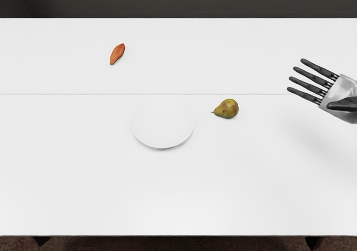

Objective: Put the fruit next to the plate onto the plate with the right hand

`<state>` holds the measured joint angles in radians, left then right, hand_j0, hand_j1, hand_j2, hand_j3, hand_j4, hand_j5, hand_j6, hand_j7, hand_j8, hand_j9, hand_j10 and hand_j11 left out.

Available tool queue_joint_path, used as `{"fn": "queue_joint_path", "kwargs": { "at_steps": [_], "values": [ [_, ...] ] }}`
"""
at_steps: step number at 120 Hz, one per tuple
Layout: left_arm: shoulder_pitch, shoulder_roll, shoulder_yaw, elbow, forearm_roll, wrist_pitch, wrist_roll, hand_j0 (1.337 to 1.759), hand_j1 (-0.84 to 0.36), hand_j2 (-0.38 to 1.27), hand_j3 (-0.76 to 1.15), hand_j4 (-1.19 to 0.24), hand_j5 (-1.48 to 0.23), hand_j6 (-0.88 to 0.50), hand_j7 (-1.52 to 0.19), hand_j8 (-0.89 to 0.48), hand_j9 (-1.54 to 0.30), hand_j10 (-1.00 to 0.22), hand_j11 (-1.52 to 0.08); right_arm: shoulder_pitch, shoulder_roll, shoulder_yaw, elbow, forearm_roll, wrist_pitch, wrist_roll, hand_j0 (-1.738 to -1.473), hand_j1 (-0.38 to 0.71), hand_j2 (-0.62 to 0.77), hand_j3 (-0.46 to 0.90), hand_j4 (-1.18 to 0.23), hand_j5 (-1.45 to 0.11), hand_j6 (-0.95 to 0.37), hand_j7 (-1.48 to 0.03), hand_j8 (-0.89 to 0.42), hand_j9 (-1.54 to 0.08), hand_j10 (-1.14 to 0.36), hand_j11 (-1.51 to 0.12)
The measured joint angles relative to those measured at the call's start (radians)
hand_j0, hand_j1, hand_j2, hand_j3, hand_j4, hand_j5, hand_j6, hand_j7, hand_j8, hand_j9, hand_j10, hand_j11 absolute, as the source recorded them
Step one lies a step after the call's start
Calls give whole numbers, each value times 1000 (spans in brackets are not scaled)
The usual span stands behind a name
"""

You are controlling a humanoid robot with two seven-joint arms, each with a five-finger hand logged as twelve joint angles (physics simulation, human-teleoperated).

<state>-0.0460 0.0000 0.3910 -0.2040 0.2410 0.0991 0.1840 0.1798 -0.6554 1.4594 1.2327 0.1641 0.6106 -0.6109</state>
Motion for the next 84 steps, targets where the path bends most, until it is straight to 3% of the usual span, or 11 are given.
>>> {"fn": "queue_joint_path", "kwargs": {
  "at_steps": [39, 54, 72, 84],
  "values": [
    [0, 0, 0, 0, 0, 0, 0, 1658, 349, 0, 0, 0, 0, 0, 0, 0, 0, 0, 0, 4, -2, 3, 11, -15, 0, 0, -1658, -309, -6, 0, -32, -44, -31, -44, -31, -44, -32, -44],
    [0, 0, 0, 0, 0, 0, 0, 1658, 349, 0, 0, 0, 0, 0, 0, 0, 0, 0, 0, 14, -5, 36, 103, -132, 0, 0, -1658, -310, -5, 0, -31, -43, -30, -43, -31, -43, -32, -43],
    [0, 0, 0, 0, 0, 0, 0, 1658, 349, 0, 0, 0, 0, 0, 0, 0, 0, 0, 0, 128, -1, 21, 240, -439, 0, 0, -1658, -310, -5, 0, -32, -43, -31, -44, -32, -43, -32, -43],
    [0, 0, 0, 0, 0, 0, 0, 1658, 349, 0, 0, 0, 0, 0, 0, 0, 0, 0, 0, 277, 1, -139, 302, -604, -76, 0, -1658, -309, -6, 0, -33, -44, -32, -44, -32, -44, -33, -44]
  ]
}}
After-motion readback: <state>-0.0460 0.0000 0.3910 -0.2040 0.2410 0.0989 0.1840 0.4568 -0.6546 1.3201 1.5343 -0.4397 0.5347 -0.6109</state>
